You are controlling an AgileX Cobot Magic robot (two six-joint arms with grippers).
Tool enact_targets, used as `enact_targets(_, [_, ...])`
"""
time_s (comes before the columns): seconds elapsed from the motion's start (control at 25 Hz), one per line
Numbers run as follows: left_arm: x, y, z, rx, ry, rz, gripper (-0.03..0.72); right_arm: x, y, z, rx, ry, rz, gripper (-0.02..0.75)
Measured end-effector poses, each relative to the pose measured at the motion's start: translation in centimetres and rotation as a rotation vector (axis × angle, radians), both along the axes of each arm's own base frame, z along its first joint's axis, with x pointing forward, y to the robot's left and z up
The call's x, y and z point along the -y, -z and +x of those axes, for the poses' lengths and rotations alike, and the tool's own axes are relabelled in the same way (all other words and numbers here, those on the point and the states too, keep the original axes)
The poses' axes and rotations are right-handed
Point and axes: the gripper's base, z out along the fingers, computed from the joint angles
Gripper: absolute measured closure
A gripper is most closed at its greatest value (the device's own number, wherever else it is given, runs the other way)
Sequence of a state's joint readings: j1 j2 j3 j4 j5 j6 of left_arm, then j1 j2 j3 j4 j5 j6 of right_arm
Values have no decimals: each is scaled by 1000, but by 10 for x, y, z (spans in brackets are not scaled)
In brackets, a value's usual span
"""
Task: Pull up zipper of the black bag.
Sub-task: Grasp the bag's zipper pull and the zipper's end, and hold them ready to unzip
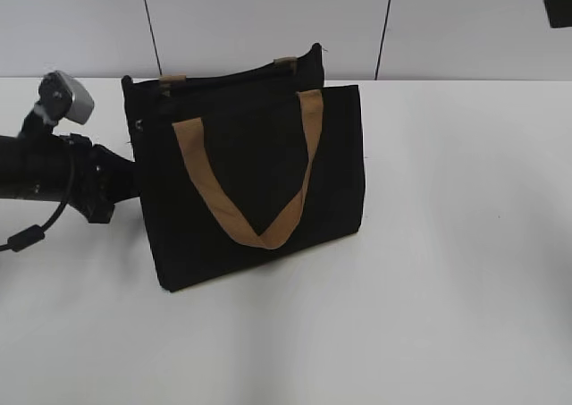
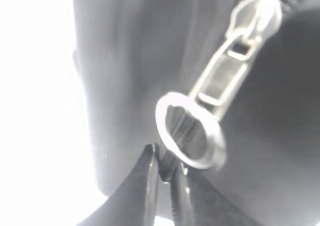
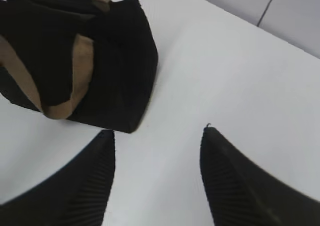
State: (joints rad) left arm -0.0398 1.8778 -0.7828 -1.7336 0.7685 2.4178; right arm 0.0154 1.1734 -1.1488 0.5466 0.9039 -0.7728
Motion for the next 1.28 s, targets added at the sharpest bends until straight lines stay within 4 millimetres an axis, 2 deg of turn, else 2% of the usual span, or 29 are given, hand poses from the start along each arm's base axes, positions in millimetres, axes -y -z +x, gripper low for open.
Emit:
enact_targets(0.12, [-4,-17,-1,13,-51,42,658,-16,-2,0,31,-40,16,338])
enact_targets(0.44, [-8,-59,-14,75,-50,99,659,-56,-7,-3,77,-127,79,350])
enact_targets(0.72, [-10,-95,-28,149,-54,125,660,-102,-13,21,-30,-221,134,356])
enact_targets(1.0, [-12,-115,-40,197,-53,144,660,-165,6,46,-144,-353,121,360])
enact_targets(1.12, [-12,-119,-42,212,-55,144,660,-190,20,57,-181,-393,107,360])
enact_targets(1.28, [-12,-123,-43,225,-56,143,660,-214,33,66,-200,-441,87,360])
